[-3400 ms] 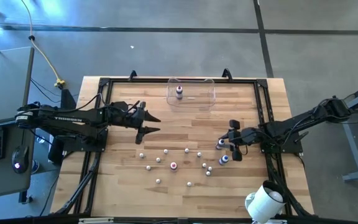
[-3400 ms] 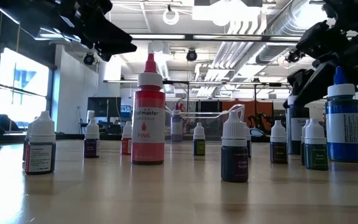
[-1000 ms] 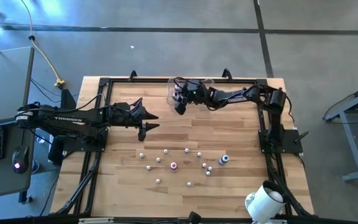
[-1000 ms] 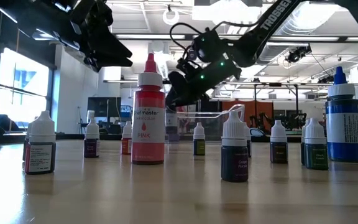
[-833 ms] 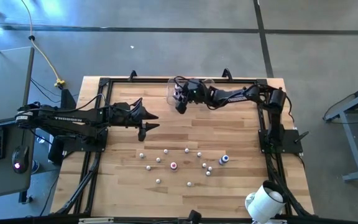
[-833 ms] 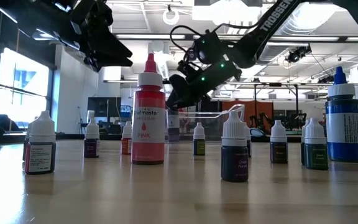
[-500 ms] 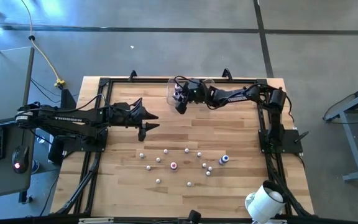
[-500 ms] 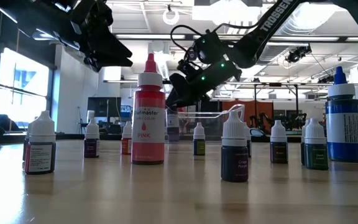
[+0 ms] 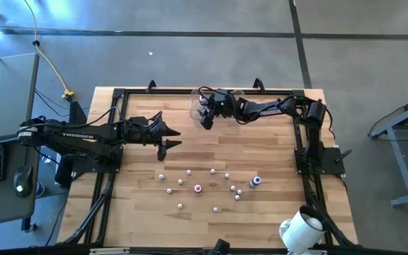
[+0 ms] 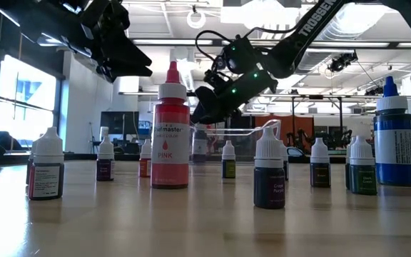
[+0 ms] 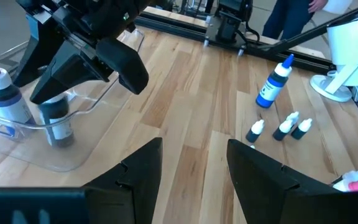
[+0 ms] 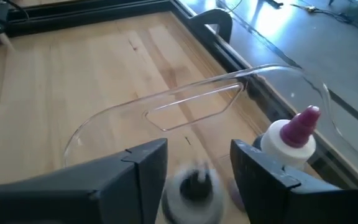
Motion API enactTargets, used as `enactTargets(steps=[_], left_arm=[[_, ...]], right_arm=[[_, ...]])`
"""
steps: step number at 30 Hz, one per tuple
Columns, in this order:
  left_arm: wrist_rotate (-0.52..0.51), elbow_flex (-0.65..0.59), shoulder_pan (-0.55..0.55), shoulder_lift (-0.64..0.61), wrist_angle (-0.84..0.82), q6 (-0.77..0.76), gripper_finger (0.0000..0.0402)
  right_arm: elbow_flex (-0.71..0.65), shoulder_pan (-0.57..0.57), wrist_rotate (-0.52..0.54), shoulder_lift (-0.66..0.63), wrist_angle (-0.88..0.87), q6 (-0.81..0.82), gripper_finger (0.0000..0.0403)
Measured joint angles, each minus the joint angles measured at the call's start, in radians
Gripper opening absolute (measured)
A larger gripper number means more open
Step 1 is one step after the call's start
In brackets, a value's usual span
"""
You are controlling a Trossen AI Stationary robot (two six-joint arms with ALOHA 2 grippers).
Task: Pick & Place food coloring
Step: Put the black food coloring into the transparent bin
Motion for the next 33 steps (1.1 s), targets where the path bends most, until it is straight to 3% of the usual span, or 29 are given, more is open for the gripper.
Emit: enactTargets(steps=[8,22,33], left_arm=[[0.000,0.000,0.000,0.000,0.000,0.000,0.0179],[0.001,0.000,0.000,0.000,0.000,0.000,0.0179],[0.002,0.000,0.000,0.000,0.003,-0.003,0.0179]], right_arm=[[0.000,0.001,0.038,-0.002,0.046,-0.034,0.0180],[0.001,0.100,0.043,-0.194,-0.202,-0.109,0.0128],[-0.001,0.062,0.046,-0.069,-0.199,-0.059,0.0044]])
